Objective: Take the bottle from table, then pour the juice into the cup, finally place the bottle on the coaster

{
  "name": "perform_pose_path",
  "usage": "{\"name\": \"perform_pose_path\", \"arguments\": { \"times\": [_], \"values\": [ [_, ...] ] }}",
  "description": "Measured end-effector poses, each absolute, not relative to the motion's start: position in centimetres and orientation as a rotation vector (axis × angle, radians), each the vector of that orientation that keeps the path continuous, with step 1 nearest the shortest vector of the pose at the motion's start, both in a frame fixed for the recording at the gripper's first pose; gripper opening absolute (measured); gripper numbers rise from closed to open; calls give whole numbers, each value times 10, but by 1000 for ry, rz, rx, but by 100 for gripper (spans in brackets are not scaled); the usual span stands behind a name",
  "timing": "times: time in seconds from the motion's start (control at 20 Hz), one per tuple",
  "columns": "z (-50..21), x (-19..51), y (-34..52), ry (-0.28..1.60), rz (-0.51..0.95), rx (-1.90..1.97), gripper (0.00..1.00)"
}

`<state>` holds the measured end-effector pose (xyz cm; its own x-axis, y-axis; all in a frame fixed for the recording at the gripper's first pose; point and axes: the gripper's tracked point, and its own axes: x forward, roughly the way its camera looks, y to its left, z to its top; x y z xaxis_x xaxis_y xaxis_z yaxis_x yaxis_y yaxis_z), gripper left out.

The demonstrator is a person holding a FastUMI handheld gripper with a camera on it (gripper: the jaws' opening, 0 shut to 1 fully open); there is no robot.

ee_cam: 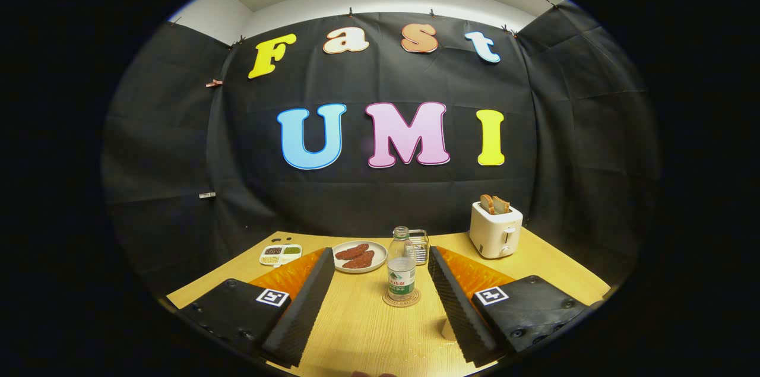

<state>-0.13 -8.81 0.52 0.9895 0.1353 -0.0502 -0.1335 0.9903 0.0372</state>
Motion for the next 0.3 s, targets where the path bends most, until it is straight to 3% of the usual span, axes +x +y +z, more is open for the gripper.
{"name": "perform_pose_path", "arguments": {
  "times": [0.3],
  "values": [
    [4,-1,-88,49,155,20,97]
  ]
}}
